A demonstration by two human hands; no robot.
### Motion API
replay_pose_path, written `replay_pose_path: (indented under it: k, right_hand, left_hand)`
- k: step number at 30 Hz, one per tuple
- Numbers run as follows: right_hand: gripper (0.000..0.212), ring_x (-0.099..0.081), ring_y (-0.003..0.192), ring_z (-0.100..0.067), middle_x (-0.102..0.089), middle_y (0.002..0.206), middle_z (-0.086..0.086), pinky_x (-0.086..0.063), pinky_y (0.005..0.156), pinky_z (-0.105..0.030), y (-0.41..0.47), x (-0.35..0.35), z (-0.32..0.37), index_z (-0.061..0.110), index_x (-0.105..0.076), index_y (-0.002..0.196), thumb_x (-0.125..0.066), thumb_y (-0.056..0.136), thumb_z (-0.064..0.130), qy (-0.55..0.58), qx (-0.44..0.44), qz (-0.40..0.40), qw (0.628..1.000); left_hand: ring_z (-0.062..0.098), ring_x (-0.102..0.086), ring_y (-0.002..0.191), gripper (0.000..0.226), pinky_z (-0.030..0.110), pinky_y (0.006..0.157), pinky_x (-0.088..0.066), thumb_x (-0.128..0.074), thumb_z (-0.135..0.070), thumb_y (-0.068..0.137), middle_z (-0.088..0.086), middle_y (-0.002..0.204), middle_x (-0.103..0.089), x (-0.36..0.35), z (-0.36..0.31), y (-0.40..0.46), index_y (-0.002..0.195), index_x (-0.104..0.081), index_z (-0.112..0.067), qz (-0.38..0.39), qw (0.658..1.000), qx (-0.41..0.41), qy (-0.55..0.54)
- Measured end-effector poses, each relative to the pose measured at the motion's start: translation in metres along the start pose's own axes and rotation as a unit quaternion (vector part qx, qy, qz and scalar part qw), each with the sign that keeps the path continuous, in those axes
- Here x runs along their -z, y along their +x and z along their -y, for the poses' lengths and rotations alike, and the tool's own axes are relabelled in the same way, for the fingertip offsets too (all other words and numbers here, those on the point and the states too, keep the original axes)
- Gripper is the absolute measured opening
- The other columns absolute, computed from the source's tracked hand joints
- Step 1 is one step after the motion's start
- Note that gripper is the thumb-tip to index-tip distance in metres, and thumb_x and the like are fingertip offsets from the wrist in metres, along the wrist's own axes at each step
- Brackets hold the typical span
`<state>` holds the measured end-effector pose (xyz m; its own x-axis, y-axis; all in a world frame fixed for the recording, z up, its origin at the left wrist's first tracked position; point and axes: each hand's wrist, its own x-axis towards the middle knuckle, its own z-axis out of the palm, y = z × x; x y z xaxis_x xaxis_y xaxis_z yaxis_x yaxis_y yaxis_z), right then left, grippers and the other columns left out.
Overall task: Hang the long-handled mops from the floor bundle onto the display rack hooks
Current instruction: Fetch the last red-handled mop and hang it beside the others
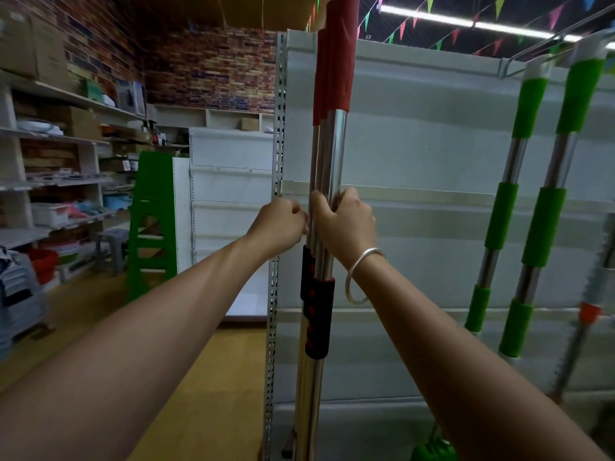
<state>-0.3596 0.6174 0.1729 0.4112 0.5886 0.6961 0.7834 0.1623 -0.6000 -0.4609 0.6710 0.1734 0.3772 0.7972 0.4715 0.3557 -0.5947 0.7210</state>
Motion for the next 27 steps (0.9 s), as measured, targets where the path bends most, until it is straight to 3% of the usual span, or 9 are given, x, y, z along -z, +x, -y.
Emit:
replay_pose_path:
  k: [3,6,12,19,24,27]
  right_hand:
    - [0.035,-0.056,0.073,-0.028,-0.06,0.077,-0.007,-0.04,0.061,-0.033,0.0,0.002,0.0,0.011,-0.05,0.082,-0.046,0.083,0.046,-0.004,-0.009,0.004,1.0]
    - [0.036,-0.057,0.074,-0.028,-0.062,0.08,-0.009,-0.043,0.064,-0.033,-0.005,0.002,-0.001,0.01,-0.053,0.083,-0.045,0.082,0.045,-0.016,-0.004,0.013,1.0]
    - [0.04,-0.059,0.067,-0.025,-0.062,0.07,-0.007,-0.043,0.056,-0.03,-0.012,0.002,-0.006,0.007,-0.058,0.077,-0.045,0.082,0.045,-0.017,-0.024,0.039,0.999]
    - [0.048,-0.056,0.058,-0.025,-0.059,0.064,-0.009,-0.049,0.059,-0.038,-0.025,0.005,-0.016,0.001,-0.061,0.075,-0.045,0.081,0.045,0.016,-0.051,0.082,0.995]
    - [0.039,-0.05,0.054,-0.018,-0.054,0.06,-0.002,-0.04,0.048,-0.031,-0.031,0.008,-0.025,0.009,-0.056,0.073,-0.046,0.081,0.046,0.017,-0.059,0.095,0.994]
    - [0.036,-0.052,0.059,-0.019,-0.056,0.065,-0.003,-0.033,0.048,-0.027,-0.034,0.011,-0.028,0.01,-0.055,0.077,-0.046,0.081,0.045,0.014,-0.048,0.1,0.994]
  left_hand:
    - [0.019,-0.061,0.072,0.027,0.03,0.064,-0.047,-0.041,-0.018,0.093,0.004,0.08,-0.065,0.001,-0.002,-0.004,0.071,-0.057,-0.018,0.0,1.0,-0.008,0.015]
    - [0.018,-0.061,0.071,0.028,0.026,0.054,-0.04,-0.039,-0.016,0.093,0.007,0.082,-0.065,0.0,-0.005,-0.011,0.072,-0.057,-0.016,0.004,1.0,-0.01,0.02]
    - [0.035,-0.064,0.089,0.033,0.035,0.069,-0.046,-0.037,-0.019,0.092,0.021,0.096,-0.067,-0.006,-0.011,-0.021,0.096,-0.064,0.0,-0.003,1.0,0.007,0.006]
    - [0.034,-0.065,0.086,0.028,0.037,0.069,-0.049,-0.039,-0.017,0.09,0.02,0.092,-0.068,-0.01,-0.009,-0.025,0.071,-0.057,-0.01,-0.014,1.0,0.013,0.007]
    - [0.035,-0.065,0.085,0.029,0.043,0.075,-0.053,-0.04,-0.018,0.089,0.019,0.091,-0.068,-0.014,-0.01,-0.023,0.083,-0.063,-0.002,-0.03,0.999,0.017,0.028]
    - [0.03,-0.054,0.065,0.028,0.034,0.061,-0.043,-0.044,-0.021,0.086,0.01,0.067,-0.058,-0.016,-0.014,-0.026,0.067,-0.056,-0.006,-0.066,0.994,0.006,0.083]
